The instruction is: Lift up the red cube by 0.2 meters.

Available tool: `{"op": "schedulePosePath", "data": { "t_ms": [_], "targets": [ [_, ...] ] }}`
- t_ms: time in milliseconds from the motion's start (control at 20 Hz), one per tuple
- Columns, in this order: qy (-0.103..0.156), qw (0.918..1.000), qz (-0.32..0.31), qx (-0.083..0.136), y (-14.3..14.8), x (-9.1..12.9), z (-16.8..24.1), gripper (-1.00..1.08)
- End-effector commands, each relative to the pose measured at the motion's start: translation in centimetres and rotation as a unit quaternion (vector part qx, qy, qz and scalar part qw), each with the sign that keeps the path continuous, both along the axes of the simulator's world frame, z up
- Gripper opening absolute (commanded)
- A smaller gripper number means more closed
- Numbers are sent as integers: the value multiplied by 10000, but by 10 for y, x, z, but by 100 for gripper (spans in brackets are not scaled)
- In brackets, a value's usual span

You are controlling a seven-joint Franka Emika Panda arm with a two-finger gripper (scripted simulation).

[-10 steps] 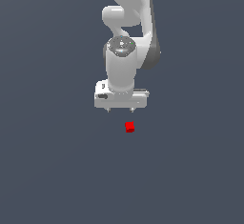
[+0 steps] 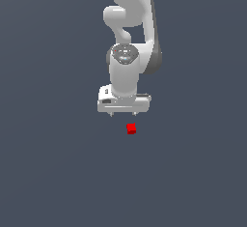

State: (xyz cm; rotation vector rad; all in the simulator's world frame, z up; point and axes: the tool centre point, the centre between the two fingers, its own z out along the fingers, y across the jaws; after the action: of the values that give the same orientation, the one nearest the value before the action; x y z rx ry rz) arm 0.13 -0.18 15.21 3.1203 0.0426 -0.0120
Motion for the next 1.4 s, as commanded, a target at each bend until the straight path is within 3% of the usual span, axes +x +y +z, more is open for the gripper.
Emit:
{"op": "schedulePosePath", "data": {
  "t_ms": [0, 650, 1250, 1300, 1350],
  "targets": [
    [2, 10000, 50, 12, 4, 0, -14, 100],
    [-26, 9991, 415, 97, 36, 1, -113, 100],
    [-32, 9987, 488, 107, 42, 3, -132, 100],
    [-32, 9987, 488, 107, 42, 3, -132, -100],
    [-32, 9987, 488, 107, 42, 3, -132, -100]
  ]
}}
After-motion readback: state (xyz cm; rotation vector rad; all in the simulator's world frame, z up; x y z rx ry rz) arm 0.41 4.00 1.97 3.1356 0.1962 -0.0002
